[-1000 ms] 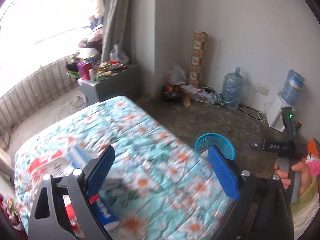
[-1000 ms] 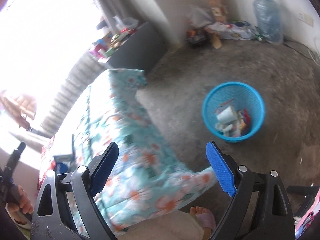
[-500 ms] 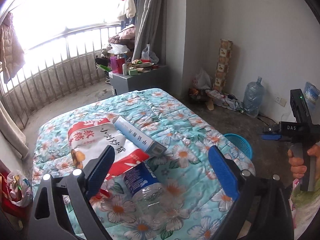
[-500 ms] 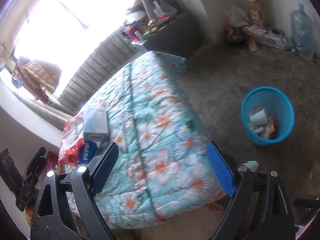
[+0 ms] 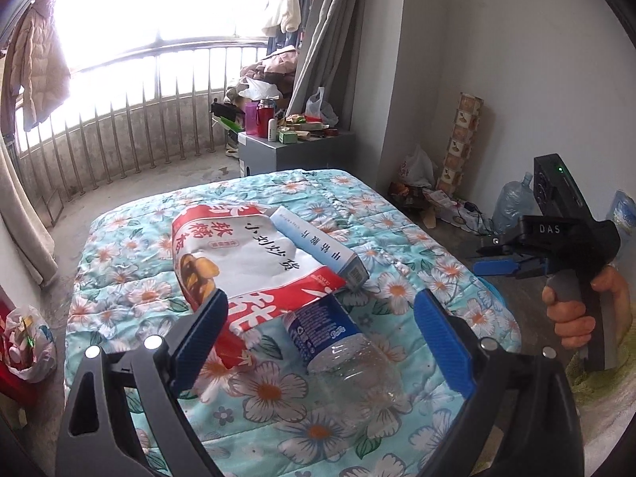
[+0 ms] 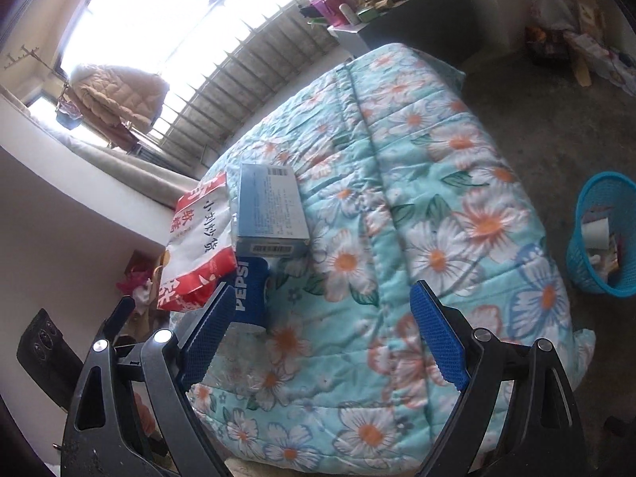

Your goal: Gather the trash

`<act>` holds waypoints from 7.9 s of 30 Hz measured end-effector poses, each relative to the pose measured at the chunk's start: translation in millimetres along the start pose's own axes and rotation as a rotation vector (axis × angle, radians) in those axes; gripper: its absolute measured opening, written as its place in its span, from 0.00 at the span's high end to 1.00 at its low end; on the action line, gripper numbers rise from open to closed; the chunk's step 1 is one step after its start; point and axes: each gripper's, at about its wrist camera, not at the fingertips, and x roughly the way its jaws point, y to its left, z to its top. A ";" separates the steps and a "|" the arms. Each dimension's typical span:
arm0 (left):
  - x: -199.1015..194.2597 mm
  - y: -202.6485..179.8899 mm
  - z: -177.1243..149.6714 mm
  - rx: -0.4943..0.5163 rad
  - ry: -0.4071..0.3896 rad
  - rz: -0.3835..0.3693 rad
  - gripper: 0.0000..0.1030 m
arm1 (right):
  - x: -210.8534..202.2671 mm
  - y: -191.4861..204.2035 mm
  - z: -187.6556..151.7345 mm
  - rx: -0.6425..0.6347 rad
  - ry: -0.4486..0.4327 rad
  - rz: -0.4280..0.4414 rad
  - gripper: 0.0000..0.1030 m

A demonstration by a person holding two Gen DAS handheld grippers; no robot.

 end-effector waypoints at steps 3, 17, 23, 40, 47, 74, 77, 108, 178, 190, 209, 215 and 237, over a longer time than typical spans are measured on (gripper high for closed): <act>-6.4 11.0 -4.2 -0.010 -0.021 0.020 0.10 | 13.1 10.2 10.7 -0.009 0.021 0.024 0.17; -16.7 10.9 -26.3 0.056 -0.059 0.036 0.10 | 78.2 38.1 57.3 0.017 0.102 0.071 0.16; -1.4 50.3 -10.5 -0.164 -0.049 -0.012 0.10 | 107.3 49.7 71.6 0.006 0.139 0.042 0.15; 88.3 119.3 -5.8 -0.499 0.125 -0.073 0.19 | 180.7 54.6 81.6 0.002 0.286 0.005 0.13; 95.7 149.3 -33.9 -0.635 0.171 -0.146 0.26 | 180.5 44.6 78.9 0.028 0.301 0.080 0.24; 20.0 184.2 -74.6 -0.730 0.130 -0.138 0.78 | 84.9 -29.6 38.1 0.167 0.223 0.234 0.27; 3.1 172.1 -64.6 -0.611 0.138 -0.054 0.79 | 84.7 -21.1 31.7 0.147 0.211 0.201 0.27; 42.9 67.9 -59.4 -0.070 0.215 0.195 0.79 | 79.1 0.5 -12.8 -0.023 0.191 -0.052 0.26; 2.4 -52.2 8.2 0.125 0.049 0.068 0.81 | -48.1 -62.3 -45.4 0.196 -0.075 0.208 0.31; 20.4 -93.7 19.0 0.206 0.066 0.030 0.81 | -76.0 -97.1 -56.7 0.250 -0.117 0.233 0.31; 57.3 -152.1 25.4 0.302 0.110 -0.037 0.81 | -108.5 -147.1 -75.3 0.340 -0.156 0.247 0.31; 89.0 -188.6 37.6 0.339 0.148 -0.131 0.81 | -132.6 -175.2 -81.9 0.403 -0.207 0.231 0.31; 391.2 -422.4 16.5 0.357 0.649 -0.386 0.75 | -144.7 -399.0 -83.7 0.975 -0.382 0.102 0.30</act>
